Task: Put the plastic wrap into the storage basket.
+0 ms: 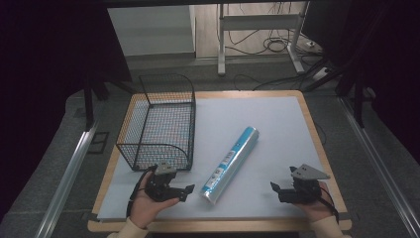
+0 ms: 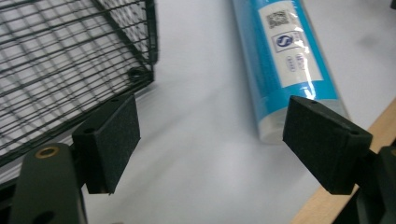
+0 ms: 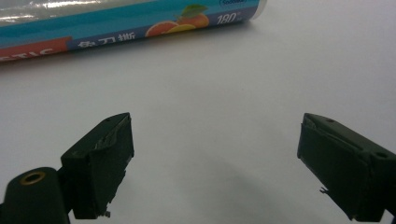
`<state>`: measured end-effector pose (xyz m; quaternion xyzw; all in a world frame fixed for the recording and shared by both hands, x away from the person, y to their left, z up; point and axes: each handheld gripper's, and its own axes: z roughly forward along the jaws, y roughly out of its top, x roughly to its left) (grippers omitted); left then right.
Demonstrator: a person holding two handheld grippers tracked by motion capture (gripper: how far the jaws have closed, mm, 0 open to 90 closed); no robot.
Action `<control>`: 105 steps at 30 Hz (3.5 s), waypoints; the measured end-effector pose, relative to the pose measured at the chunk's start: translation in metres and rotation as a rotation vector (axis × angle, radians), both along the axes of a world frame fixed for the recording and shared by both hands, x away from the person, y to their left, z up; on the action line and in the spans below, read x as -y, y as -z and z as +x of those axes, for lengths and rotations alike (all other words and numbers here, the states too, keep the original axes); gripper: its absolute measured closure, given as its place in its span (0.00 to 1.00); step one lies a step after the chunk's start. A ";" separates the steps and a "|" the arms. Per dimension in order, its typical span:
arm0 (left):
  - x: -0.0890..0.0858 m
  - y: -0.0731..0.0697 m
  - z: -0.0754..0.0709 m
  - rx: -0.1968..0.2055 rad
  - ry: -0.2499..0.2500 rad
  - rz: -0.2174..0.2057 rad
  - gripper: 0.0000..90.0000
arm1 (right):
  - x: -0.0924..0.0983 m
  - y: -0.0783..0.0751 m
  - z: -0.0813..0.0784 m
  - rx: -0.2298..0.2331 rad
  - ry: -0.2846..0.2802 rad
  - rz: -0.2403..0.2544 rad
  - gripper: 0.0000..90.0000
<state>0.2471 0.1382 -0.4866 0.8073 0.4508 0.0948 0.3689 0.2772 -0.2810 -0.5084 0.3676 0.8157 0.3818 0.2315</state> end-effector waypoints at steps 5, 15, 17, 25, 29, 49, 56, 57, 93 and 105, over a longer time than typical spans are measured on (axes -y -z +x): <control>0.007 -0.007 0.003 -0.002 0.007 0.006 0.21 | 0.004 0.000 -0.001 0.003 0.005 0.016 0.12; 0.033 -0.035 0.011 0.030 0.055 0.027 0.20 | 0.004 0.002 -0.001 0.000 0.011 0.006 0.12; 0.037 -0.036 0.013 0.030 0.064 0.029 0.20 | 0.004 0.003 -0.001 -0.002 0.012 0.006 0.12; 0.064 -0.042 0.026 0.029 0.111 0.053 0.20 | 0.004 0.004 -0.001 -0.002 0.010 0.000 0.13; 0.071 -0.044 0.032 0.026 0.115 0.057 0.19 | 0.005 0.001 -0.004 0.046 0.013 -0.008 0.15; 0.102 -0.047 0.053 -0.004 0.167 0.112 0.19 | 0.004 0.002 -0.002 0.019 0.020 0.001 0.17; 0.109 -0.044 0.059 -0.021 0.175 0.132 0.18 | 0.005 0.001 -0.002 0.023 0.021 0.002 0.17; 0.110 -0.044 0.060 -0.021 0.176 0.137 0.18 | 0.005 0.001 -0.002 0.023 0.021 0.002 0.17; 0.157 -0.018 0.113 -0.080 0.175 0.244 0.18 | 0.006 0.006 0.002 0.003 0.026 -0.029 0.17; 0.173 -0.004 0.125 -0.139 0.143 0.291 0.19 | 0.006 0.007 0.003 -0.005 0.029 -0.035 0.17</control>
